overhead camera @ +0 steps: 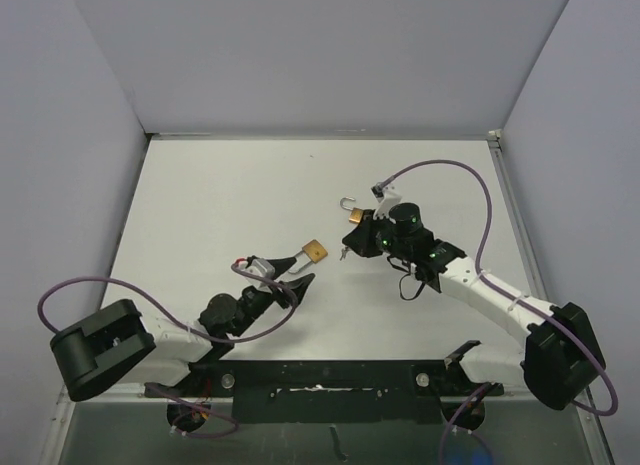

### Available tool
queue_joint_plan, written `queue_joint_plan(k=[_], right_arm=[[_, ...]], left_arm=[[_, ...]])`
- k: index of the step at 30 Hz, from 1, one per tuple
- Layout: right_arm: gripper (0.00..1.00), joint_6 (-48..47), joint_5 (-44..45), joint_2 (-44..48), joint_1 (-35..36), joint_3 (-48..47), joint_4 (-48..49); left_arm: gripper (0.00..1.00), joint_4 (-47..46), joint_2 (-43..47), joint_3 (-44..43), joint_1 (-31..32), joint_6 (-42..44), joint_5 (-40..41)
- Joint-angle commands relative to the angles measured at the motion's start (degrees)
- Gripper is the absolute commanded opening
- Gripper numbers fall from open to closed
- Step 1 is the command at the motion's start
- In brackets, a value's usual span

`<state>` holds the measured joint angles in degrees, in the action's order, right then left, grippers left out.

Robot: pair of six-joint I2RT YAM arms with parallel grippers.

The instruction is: Unlock with the key

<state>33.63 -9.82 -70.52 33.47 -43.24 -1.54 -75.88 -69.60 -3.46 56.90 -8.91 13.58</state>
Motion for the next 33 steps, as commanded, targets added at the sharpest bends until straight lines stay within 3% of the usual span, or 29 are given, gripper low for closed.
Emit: queue_joint_plan(k=[1, 4, 7, 9, 19, 20, 24, 29, 33], right_arm=[[0.0, -0.66, -3.25, 3.19, 1.96, -0.44, 4.29], [0.0, -0.8, -3.47, 3.96, 3.28, -0.59, 3.95], [0.0, -0.93, -3.35, 4.61, 4.69, -0.88, 3.67], [0.0, -0.93, -3.08, 4.81, 5.74, -1.04, 3.49], [0.0, -0.25, -1.51, 5.62, 9.88, -1.14, 2.99], [0.0, -0.19, -1.25, 5.8, 10.12, -1.15, 2.89], [0.0, 0.01, -0.37, 6.65, 10.78, -0.93, 2.32], [0.0, 0.21, 0.29, 7.34, 11.06, -0.64, 1.72], [0.0, 0.22, 0.72, 7.79, 11.11, -0.32, 1.45]], left_arm=[[0.61, -15.17, -6.61, -1.87, -4.33, -1.3, -15.19], [0.64, -20.09, -12.51, -3.33, -5.35, -0.99, -22.99], [0.64, -26.87, -18.37, -4.23, -5.53, -0.76, -26.03], [0.63, -26.47, -20.16, -6.43, -5.58, -0.63, -27.57], [0.57, -27.21, -22.97, -9.99, -5.75, 2.16, -25.79], [0.53, -27.22, -23.21, -10.25, -5.87, 2.21, -25.8], [0.15, -27.22, -23.78, -10.75, -6.31, 1.86, -25.54], [0.12, -27.22, -24.26, -11.01, -6.37, 1.93, -25.53], [0.0, -27.22, -24.22, -11.08, -6.38, 1.96, -25.58]])
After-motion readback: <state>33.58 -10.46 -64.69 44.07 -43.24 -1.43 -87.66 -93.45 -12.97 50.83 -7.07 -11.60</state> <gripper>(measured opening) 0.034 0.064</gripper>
